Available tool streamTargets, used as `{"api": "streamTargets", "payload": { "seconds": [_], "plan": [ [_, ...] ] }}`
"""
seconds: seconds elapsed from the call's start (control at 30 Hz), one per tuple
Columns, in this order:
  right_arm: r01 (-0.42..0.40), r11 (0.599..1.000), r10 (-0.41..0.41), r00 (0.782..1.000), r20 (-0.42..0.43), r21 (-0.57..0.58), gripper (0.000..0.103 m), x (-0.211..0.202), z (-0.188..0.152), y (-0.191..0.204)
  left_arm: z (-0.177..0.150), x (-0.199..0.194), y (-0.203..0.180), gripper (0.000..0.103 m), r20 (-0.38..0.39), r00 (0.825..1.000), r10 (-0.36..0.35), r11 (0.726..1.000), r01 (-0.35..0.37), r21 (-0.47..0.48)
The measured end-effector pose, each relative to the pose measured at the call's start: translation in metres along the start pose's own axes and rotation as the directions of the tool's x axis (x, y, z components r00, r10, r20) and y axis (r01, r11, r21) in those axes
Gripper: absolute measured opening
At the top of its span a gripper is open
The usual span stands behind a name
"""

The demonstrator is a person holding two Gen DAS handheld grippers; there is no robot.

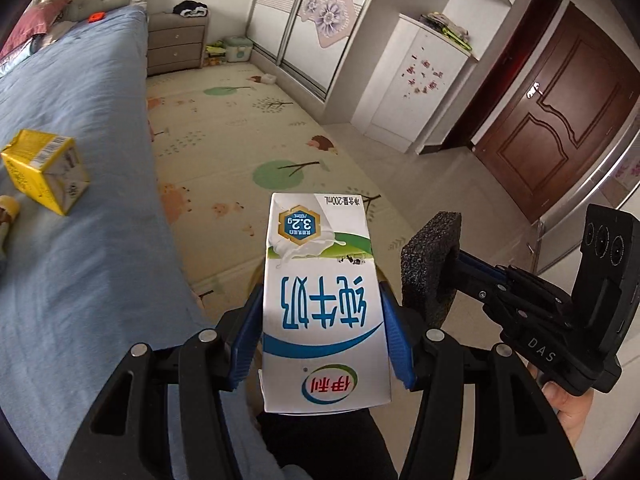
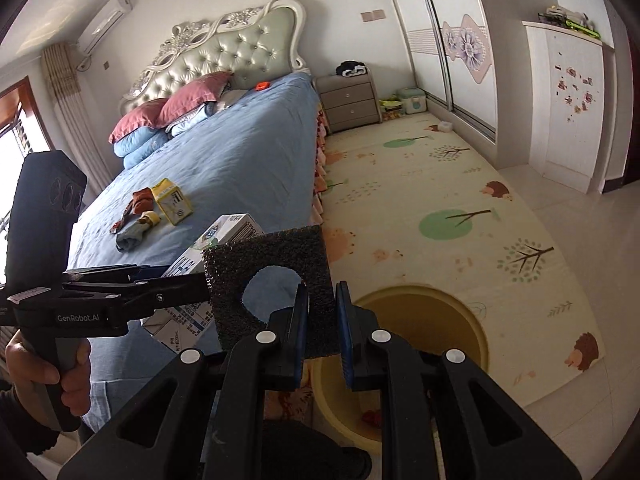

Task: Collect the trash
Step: 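Carry the milk carton and black foam square over the yellow bin, then open both grippers to drop carton and foam square into the bin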

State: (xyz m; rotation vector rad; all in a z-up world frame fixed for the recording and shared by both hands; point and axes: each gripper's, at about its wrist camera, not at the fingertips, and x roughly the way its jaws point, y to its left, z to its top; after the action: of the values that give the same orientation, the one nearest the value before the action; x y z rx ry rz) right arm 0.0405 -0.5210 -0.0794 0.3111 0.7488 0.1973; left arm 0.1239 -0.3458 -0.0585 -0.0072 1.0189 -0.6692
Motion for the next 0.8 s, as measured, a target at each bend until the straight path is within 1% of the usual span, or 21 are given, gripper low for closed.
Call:
{"api": "streamTargets", "payload": {
  "seconds": [0.1,0.3,0.43,0.6,0.63,0.67,0.7,0.73,0.77,0.8],
  "plan": [
    [0.033,0.999,-0.032,0.999,-0.017,0.038,0.015,0.002,-0.009,-0.027,0.005,0.032,-0.017,0.055,-0.049,0.999,-0.002,1.000,0.003,0.022],
    [0.068,0.992,-0.063,0.997,-0.051,0.103,0.015,0.010,-0.024,-0.066,0.015,0.077,-0.028,0.055,-0.119,0.993,0.014,0.999,-0.010,0.039],
    [0.076,0.990,-0.067,0.995,-0.077,0.120,0.015,0.020,-0.029,-0.081,0.018,0.096,-0.027,0.055,-0.155,0.987,0.028,0.999,-0.022,0.043],
    [0.084,0.990,-0.072,0.992,-0.106,0.117,0.015,0.034,-0.032,-0.086,0.019,0.109,-0.025,0.056,-0.179,0.983,0.039,0.999,-0.032,0.043],
    [0.086,0.989,-0.073,0.991,-0.109,0.121,0.016,0.036,-0.031,-0.086,0.020,0.109,-0.024,0.058,-0.178,0.983,0.045,0.998,-0.037,0.047],
    [0.086,0.988,-0.072,0.991,-0.112,0.126,0.019,0.038,-0.031,-0.088,0.021,0.109,-0.022,0.071,-0.177,0.983,0.050,0.998,-0.043,0.048],
    [0.088,0.988,-0.072,0.990,-0.120,0.128,0.029,0.040,-0.032,-0.090,0.022,0.108,-0.021,0.079,-0.171,0.983,0.060,0.998,-0.053,0.043],
    [0.096,0.987,-0.081,0.989,-0.122,0.129,0.035,0.041,-0.032,-0.092,0.022,0.107,-0.020,0.090,-0.160,0.984,0.074,0.997,-0.069,0.037],
    [0.107,0.986,-0.092,0.989,-0.120,0.130,0.045,0.041,-0.032,-0.093,0.023,0.105,-0.019,0.090,-0.149,0.985,0.090,0.996,-0.086,0.035],
    [0.112,0.985,-0.097,0.988,-0.120,0.130,0.045,0.041,-0.033,-0.093,0.023,0.104,-0.018,0.090,-0.145,0.984,0.099,0.995,-0.095,0.039]
  ]
}}
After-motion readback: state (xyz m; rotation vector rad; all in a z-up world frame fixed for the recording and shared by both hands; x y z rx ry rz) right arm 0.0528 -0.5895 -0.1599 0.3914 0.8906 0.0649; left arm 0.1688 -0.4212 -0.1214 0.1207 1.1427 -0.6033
